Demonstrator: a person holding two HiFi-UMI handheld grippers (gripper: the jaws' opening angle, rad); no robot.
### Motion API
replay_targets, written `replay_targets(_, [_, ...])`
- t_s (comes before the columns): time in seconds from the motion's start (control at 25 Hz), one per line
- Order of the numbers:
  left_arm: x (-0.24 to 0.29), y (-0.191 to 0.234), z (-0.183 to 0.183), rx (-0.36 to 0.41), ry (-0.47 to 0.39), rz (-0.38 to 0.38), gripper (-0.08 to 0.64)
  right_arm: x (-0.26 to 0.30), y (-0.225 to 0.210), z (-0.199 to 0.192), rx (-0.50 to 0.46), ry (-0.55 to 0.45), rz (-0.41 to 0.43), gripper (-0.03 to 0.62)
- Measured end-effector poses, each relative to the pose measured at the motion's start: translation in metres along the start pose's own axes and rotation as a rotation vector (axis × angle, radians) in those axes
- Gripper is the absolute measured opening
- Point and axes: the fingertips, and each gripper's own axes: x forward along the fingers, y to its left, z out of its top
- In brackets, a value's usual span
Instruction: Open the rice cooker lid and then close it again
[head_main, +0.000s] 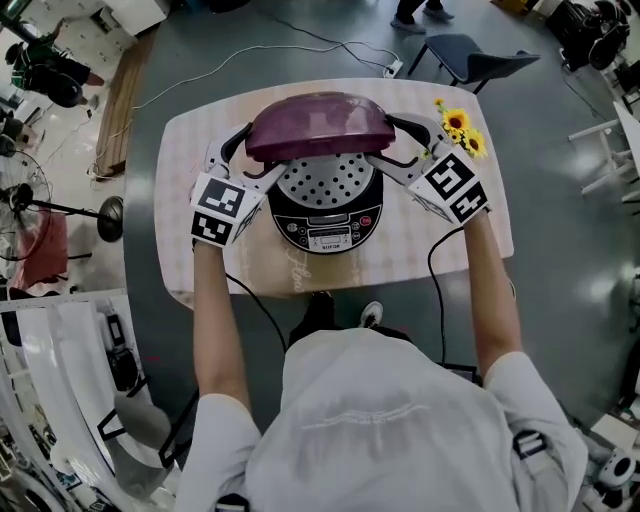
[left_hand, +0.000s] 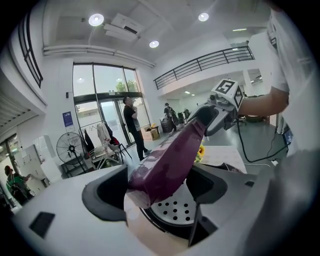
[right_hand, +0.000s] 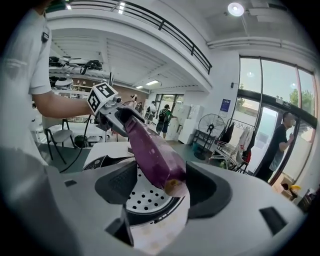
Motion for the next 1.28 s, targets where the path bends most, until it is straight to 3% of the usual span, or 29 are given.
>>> replay_targets(0.68, [-0.006, -0.057, -0.066, 0.196, 0.209, -0.013, 0.383, 0.001, 0.061, -0.047, 0.01, 0.085, 0.106, 0.328])
replay_targets(1.28, [-0.005, -0.079, -0.093, 0.169, 0.222, -0.05, 0.393, 0.008, 0.082, -0.075, 0.038, 0.115, 0.125, 0.337])
